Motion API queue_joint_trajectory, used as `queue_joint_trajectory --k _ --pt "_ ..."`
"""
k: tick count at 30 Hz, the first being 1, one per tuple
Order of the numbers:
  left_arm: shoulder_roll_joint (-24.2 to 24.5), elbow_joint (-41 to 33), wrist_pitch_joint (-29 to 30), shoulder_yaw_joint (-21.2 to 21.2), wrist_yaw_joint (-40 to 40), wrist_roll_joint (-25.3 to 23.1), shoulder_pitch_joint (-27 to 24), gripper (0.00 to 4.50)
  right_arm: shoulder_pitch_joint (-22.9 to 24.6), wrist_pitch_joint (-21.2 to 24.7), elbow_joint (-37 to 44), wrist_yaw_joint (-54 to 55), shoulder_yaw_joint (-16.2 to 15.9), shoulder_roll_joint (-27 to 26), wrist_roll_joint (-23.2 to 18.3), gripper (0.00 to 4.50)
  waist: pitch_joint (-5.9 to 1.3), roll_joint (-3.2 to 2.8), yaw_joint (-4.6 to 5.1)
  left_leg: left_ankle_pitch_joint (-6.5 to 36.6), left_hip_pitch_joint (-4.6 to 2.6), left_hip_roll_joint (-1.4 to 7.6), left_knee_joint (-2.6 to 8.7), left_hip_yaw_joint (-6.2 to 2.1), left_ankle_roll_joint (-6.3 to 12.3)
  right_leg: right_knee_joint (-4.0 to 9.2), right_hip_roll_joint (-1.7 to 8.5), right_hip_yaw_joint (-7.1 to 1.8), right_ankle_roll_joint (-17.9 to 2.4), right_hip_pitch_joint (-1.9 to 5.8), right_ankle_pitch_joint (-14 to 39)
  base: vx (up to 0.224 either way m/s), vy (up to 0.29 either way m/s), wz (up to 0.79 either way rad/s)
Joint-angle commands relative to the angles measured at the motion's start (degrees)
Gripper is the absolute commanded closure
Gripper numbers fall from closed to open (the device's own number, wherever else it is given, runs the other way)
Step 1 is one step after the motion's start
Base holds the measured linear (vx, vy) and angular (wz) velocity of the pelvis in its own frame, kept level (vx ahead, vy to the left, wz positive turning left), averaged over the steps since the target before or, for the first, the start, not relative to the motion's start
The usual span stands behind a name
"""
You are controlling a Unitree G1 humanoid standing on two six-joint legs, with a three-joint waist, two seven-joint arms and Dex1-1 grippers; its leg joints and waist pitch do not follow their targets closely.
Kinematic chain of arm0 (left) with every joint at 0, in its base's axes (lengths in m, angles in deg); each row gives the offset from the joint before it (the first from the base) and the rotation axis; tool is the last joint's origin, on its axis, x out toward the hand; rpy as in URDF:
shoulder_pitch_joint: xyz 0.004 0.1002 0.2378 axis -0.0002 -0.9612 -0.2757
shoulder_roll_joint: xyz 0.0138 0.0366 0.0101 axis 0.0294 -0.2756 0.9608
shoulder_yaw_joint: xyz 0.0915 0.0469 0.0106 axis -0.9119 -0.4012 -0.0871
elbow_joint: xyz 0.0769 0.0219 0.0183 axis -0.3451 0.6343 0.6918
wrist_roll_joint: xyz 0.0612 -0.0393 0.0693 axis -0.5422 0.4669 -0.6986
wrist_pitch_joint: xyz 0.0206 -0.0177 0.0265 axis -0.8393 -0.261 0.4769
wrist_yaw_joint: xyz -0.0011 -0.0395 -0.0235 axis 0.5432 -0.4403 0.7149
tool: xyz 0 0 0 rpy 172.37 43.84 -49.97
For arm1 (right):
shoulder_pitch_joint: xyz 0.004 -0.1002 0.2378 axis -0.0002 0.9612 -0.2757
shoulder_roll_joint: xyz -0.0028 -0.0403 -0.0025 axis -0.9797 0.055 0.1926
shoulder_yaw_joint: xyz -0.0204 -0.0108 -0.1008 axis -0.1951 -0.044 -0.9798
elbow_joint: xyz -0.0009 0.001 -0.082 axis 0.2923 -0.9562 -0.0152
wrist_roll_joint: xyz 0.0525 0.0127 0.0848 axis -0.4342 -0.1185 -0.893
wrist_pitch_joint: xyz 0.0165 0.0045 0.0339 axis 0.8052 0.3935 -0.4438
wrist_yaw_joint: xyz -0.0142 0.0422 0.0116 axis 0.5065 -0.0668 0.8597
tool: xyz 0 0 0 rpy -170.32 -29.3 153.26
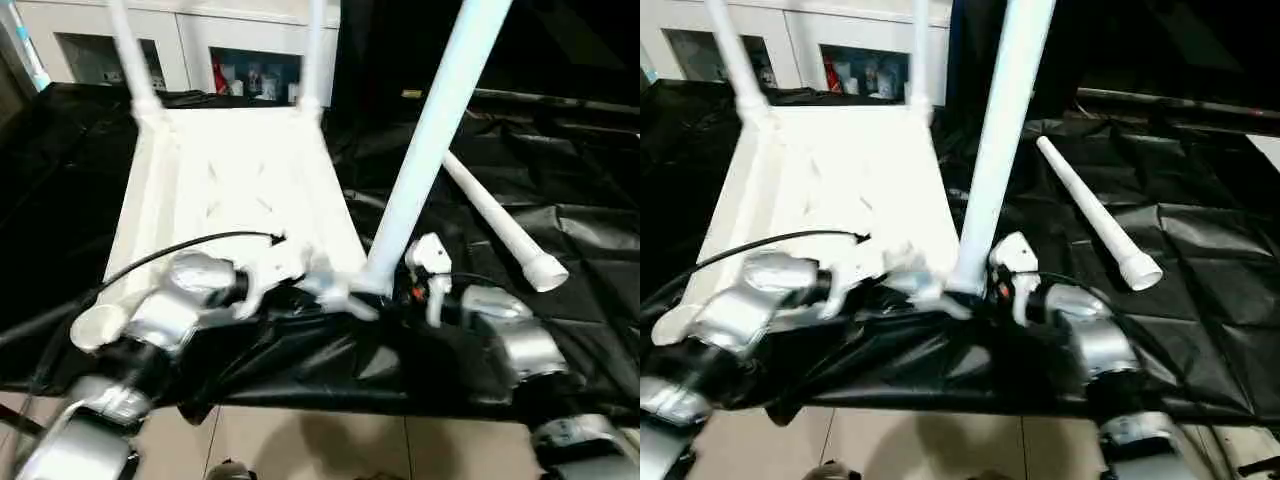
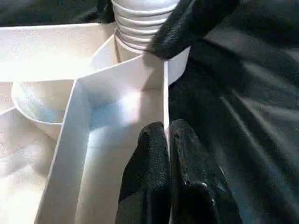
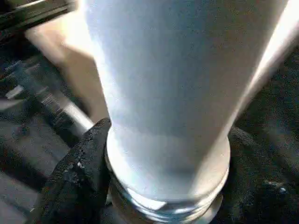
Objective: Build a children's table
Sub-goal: Rotate leg to tighten
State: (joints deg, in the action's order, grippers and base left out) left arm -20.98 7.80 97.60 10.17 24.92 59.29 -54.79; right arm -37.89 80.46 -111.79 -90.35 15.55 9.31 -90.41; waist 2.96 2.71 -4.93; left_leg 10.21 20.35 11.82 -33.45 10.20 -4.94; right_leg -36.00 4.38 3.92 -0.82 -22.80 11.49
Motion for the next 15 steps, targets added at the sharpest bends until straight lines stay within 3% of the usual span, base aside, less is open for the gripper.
queue_joint_trajectory --k 1,4,7,11,13,15 --pt "-3.2 4.0 3.0 1.3 -8.7 -1.3 1.7 4.50 -0.9 2.5 -5.0 11.3 0.8 -3.0 2.5 1.74 -2.87 0.12 0.16 15.3 -0.42 1.42 4.34 -0.52 -0.71 5.86 4.03 -2.78 -8.2 2.10 22.9 0.000 0.000 0.00" --pt "-7.3 7.1 6.1 2.3 -16.0 -2.0 4.1 4.50 -3.2 4.5 -9.2 22.7 3.5 -7.4 1.9 1.75 -2.74 0.02 0.30 17.0 -0.61 1.30 4.40 -0.69 -1.28 6.58 4.19 -2.76 -6.4 1.74 27.6 0.000 0.000 0.00" --pt "-10.7 9.4 7.4 2.8 -21.1 -2.6 5.9 4.50 -5.6 5.4 -12.9 29.7 5.9 -10.8 0.5 1.75 -2.75 -0.08 0.32 17.8 -0.67 1.22 4.40 -0.72 -1.31 6.76 4.02 -2.72 -5.8 1.45 27.7 0.000 0.000 0.00" --pt "-13.2 10.5 7.7 2.3 -23.6 -3.3 6.8 4.50 -6.9 2.7 -14.4 31.4 4.6 -13.2 2.1 1.75 -3.05 -0.03 0.15 17.6 -0.51 1.31 4.53 -0.70 -0.84 6.48 3.96 -2.75 -6.1 1.65 22.7 0.000 0.000 0.00" --pt "-13.7 10.5 6.8 2.1 -23.6 -3.5 6.6 4.50 -6.6 1.3 -14.0 29.7 3.8 -13.7 2.7 1.05 -3.08 0.02 0.14 17.3 -0.34 1.35 4.60 -0.70 -0.57 6.32 3.94 -2.77 -6.5 1.82 21.4 0.000 0.000 0.00" --pt "-13.4 10.3 5.7 2.2 -22.7 -3.1 6.2 4.50 -6.5 0.0 -13.4 28.6 3.7 -13.6 3.1 1.05 -3.11 0.10 0.06 16.9 -0.36 1.35 4.54 -0.61 -0.26 6.19 3.92 -2.83 -7.1 1.83 19.9 0.000 0.000 0.00"
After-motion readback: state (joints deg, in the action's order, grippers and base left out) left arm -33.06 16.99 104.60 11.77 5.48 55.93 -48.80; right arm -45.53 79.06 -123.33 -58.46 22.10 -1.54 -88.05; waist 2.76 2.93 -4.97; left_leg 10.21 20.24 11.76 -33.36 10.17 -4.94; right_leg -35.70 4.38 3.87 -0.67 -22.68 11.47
